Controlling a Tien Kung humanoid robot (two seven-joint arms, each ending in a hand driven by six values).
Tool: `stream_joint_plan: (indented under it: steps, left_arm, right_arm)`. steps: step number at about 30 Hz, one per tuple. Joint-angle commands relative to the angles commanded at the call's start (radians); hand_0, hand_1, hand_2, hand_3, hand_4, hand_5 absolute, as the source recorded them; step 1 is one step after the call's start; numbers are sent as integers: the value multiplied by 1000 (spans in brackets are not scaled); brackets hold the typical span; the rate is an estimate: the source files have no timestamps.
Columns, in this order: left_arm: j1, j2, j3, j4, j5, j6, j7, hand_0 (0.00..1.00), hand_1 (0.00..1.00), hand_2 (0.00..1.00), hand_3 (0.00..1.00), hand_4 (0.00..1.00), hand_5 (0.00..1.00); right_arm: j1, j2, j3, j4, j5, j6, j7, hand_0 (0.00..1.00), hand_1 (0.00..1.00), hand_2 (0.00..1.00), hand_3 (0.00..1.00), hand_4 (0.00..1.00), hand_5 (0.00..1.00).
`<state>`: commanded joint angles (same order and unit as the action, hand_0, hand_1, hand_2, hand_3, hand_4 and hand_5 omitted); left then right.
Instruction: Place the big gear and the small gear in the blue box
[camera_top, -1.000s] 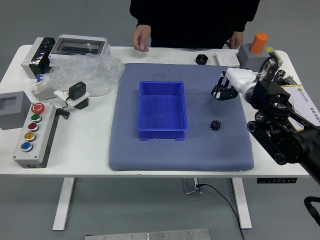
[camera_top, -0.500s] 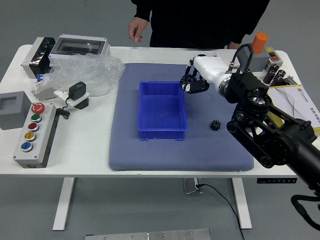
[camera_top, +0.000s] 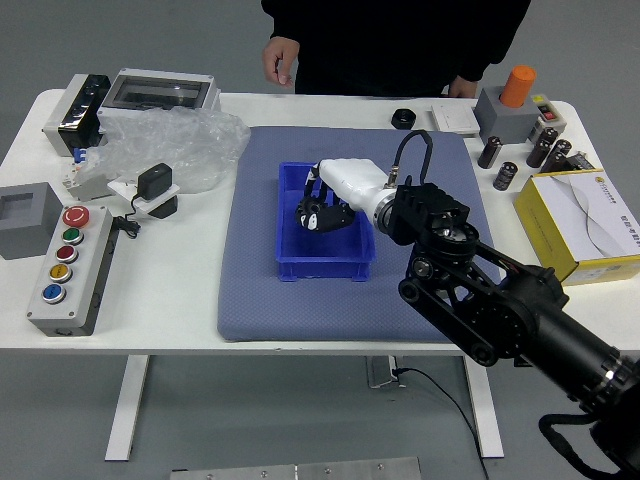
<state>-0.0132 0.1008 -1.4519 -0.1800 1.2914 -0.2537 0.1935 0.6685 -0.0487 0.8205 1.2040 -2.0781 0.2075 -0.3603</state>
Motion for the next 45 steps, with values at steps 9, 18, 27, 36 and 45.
stream_joint_plan:
  steps: [9, 18, 27, 36, 45]
  left_arm:
    - [0, -3, -2, 0, 2, 0, -1, 849, 822, 833, 869, 749, 312]
    - [-1, -1, 0, 0, -2, 0, -3, 849, 822, 834, 869, 749, 312]
    - [-4, 3, 0, 0, -5, 1, -5, 849, 822, 834, 869, 749, 311]
    - [-8, 6, 1, 0, -8, 2, -6, 849, 822, 834, 869, 748, 311]
    - [-10, 8, 3, 0, -10, 2, -5, 849, 822, 834, 869, 747, 309]
  right_arm:
    - [10, 4, 13, -10, 15, 17, 3, 748, 675, 794, 987, 957, 612]
    - [26, -35, 39, 26, 30, 25, 2, 762, 683, 803, 991, 972, 629]
    - [39, -148, 96, 48, 74, 27, 11, 751, 667, 784, 948, 951, 597]
    - [28, -253, 103, -11, 115, 46, 13, 751, 670, 789, 925, 942, 585]
    - [6, -304, 82, -62, 137, 63, 14, 754, 673, 784, 846, 912, 541]
